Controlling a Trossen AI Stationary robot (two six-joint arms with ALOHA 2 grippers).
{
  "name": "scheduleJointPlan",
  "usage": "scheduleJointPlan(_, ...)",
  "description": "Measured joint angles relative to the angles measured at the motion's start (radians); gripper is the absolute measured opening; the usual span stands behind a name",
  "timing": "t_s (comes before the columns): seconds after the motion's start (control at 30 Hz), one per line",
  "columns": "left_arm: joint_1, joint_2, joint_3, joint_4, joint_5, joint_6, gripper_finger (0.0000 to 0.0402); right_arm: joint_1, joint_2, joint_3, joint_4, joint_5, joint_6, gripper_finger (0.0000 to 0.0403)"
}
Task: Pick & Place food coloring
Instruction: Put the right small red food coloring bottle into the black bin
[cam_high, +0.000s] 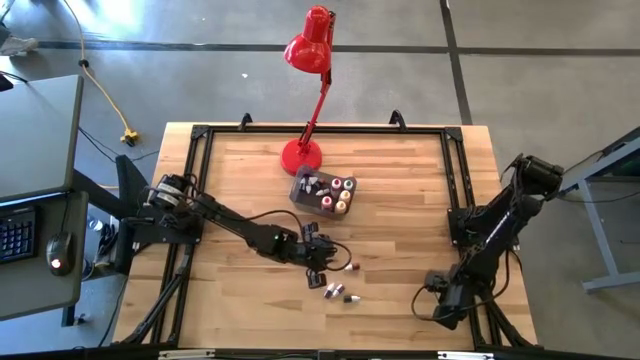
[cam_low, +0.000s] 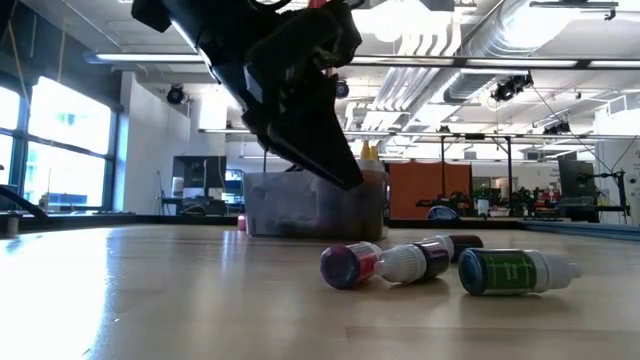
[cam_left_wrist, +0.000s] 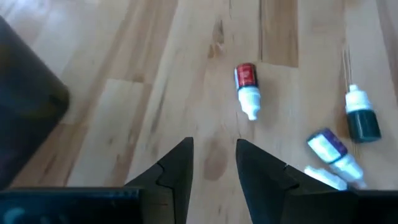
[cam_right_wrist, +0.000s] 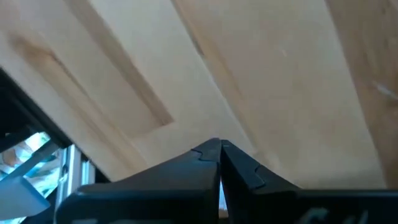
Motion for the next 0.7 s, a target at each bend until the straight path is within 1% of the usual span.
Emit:
scheduleJointPlan(0.13, 0.024, 0.000, 0.000, 0.001, 0.000, 0.002, 0.0120, -0.008, 0.000, 0.052, -0.090, -0.030, -0.013, 0.0001)
scheduleJointPlan(0.27, 0.032, 0.000, 0.000, 0.004, 0.000, 0.002, 0.0120, -0.008, 0.000, 0.110, -0.205, -0.111, -0.013, 0.0001)
scheduleJointPlan(0.33, 0.032, 0.000, 0.000, 0.004, 0.000, 0.002, 0.0120, -0.008, 0.000, 0.127, -0.215, -0.138, -0.014, 0.0001)
scheduleJointPlan(0.57, 0.029, 0.000, 0.000, 0.003, 0.007, 0.002, 0.0120, -0.008, 0.000, 0.132, -0.199, -0.143, 0.056, 0.0002)
scheduleJointPlan(0.63, 0.029, 0.000, 0.000, 0.003, 0.007, 0.002, 0.0120, -0.008, 0.000, 0.132, -0.193, -0.181, 0.077, 0.0007)
scheduleJointPlan(0.7, 0.029, 0.000, 0.000, 0.002, 0.007, 0.002, 0.0120, -0.008, 0.000, 0.132, -0.182, -0.242, 0.084, 0.0011)
